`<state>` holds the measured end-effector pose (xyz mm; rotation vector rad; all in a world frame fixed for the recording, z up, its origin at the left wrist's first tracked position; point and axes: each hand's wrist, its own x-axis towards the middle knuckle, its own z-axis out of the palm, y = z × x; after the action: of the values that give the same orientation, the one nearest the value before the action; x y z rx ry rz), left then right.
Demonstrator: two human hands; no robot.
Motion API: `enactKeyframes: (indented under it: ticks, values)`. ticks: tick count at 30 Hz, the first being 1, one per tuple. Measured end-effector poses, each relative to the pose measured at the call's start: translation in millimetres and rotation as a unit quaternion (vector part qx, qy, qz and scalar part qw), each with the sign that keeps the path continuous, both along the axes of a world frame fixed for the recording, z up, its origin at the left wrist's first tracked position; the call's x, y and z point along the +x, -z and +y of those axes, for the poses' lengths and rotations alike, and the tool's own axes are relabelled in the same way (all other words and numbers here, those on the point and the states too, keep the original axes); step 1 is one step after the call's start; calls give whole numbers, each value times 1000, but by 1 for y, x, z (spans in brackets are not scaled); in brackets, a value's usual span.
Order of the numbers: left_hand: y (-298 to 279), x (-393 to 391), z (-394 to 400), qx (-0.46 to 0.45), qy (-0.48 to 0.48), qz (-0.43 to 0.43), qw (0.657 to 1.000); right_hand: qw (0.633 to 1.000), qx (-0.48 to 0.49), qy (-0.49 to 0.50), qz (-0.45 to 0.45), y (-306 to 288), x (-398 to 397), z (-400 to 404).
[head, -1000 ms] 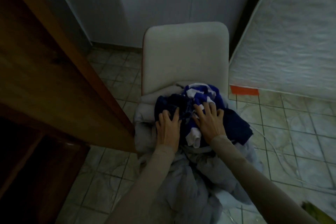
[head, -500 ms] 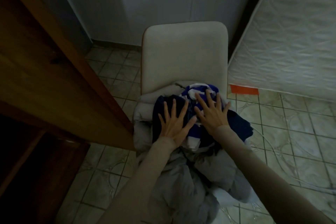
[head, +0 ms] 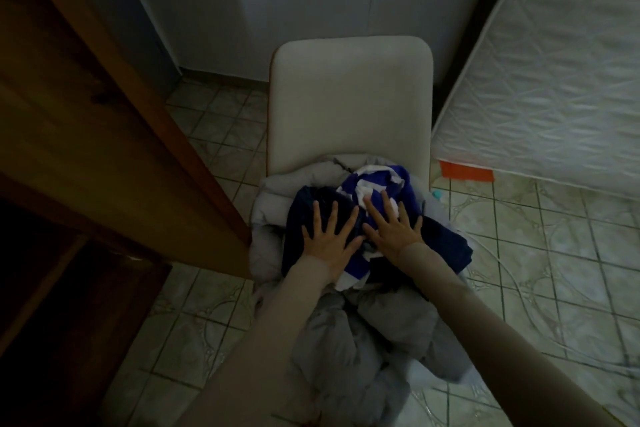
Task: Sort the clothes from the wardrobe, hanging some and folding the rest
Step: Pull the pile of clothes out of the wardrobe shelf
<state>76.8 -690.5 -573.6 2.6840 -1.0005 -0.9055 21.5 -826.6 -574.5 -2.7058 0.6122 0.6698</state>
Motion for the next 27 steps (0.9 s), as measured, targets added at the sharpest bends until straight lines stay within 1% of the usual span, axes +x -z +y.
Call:
enactKeyframes:
  ticks: [5, 8, 11, 13, 15, 17, 19, 23, 25, 27]
  values:
    - [-26, -3, 22, -10, -20, -25, 999, 999, -31, -38, 11, -43, 3, 2]
    - [-51, -2, 42, -9, -37, -41, 998, 993, -46, -106, 23, -75, 9, 4]
    - [-87, 2, 61, -18, -46, -61, 997, 993, -9, -119, -9, -124, 18, 12]
    - [-117, 5, 74, -50, -52, -81, 994, 988, 20, -148, -23, -158, 26, 25]
    - [-151, 5, 89, -84, -77, -93, 989, 983, 39, -182, -15, -186, 34, 39]
    - [-183, 3, 108, -100, -103, -111, 983, 975, 38, -217, 5, -213, 42, 58]
    - [-211, 1, 133, -102, -126, -122, 979, 970, 27, -241, 2, -237, 44, 81]
    - [-254, 0, 191, -104, -184, -129, 969, 960, 43, -267, -80, -278, 49, 138]
    - [-274, -3, 224, -91, -216, -148, 961, 948, 62, -308, -49, -297, 59, 171]
    - [-292, -6, 258, -77, -251, -169, 950, 937, 59, -344, -19, -314, 69, 207]
